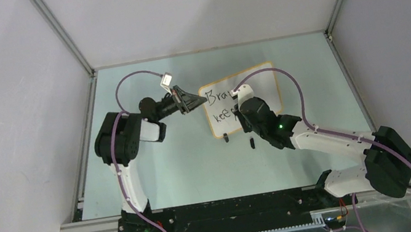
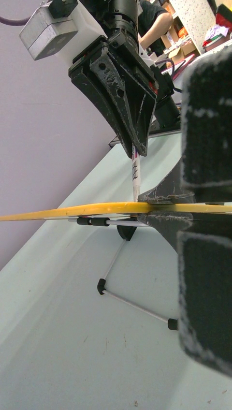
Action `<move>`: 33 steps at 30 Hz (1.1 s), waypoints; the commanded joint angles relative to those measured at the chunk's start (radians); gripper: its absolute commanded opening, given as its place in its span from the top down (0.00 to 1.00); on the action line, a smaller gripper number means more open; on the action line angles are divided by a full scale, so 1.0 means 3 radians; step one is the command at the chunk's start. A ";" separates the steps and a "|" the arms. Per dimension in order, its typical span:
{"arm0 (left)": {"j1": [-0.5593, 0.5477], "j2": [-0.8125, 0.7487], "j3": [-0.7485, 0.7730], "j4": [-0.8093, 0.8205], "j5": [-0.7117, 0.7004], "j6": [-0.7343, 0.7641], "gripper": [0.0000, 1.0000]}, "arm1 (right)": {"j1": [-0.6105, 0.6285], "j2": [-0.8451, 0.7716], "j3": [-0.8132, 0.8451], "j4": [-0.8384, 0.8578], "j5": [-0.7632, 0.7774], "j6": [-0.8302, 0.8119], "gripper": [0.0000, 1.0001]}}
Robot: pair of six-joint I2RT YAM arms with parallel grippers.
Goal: Write a sentence on the whiteboard
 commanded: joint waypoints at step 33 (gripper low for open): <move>-0.0044 -0.0084 0.0009 0.0175 0.0159 0.0025 1.00 | -0.0102 0.0012 0.0089 -0.0085 0.0233 0.0112 1.00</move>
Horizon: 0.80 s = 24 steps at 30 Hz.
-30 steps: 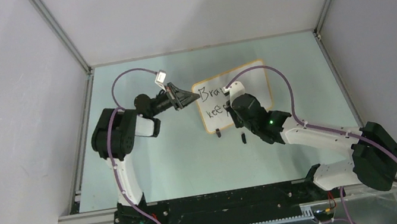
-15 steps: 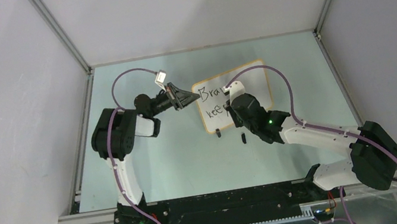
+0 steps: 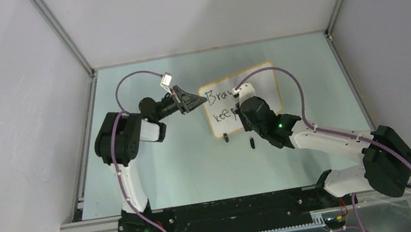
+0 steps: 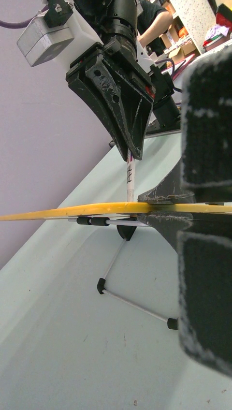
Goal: Write a sentence on the whiteboard
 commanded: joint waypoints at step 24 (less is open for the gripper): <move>-0.0047 -0.0083 0.0010 0.0177 0.0158 0.0020 1.00 | 0.0048 0.0016 0.0062 -0.0038 -0.0220 0.0000 1.00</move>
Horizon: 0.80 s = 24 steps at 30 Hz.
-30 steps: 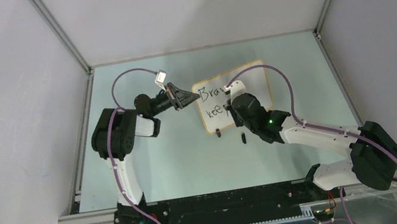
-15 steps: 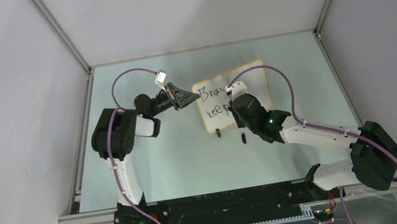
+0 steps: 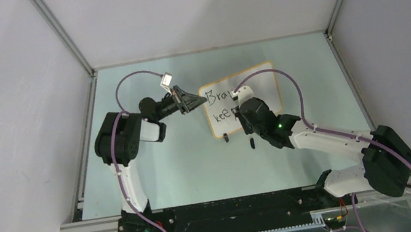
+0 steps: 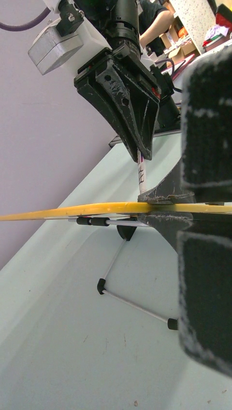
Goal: Write a sentence on the whiteboard
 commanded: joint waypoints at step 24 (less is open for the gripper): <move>-0.0039 -0.0090 -0.0020 0.0182 0.0157 0.0033 1.00 | 0.0028 -0.0559 -0.0485 0.0631 0.0371 0.0053 1.00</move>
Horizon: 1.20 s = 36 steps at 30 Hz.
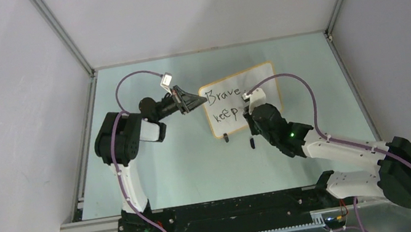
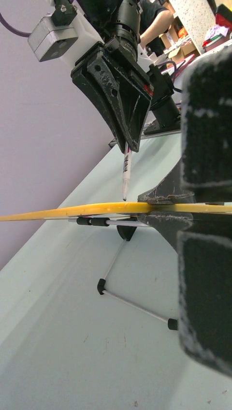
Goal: Write a sentence on the whiteboard
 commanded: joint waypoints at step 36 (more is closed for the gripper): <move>0.0050 -0.0031 -0.0053 0.0185 0.0257 -0.0023 1.00 | -0.0474 -0.0285 0.0095 -0.0277 -0.0427 0.0202 1.00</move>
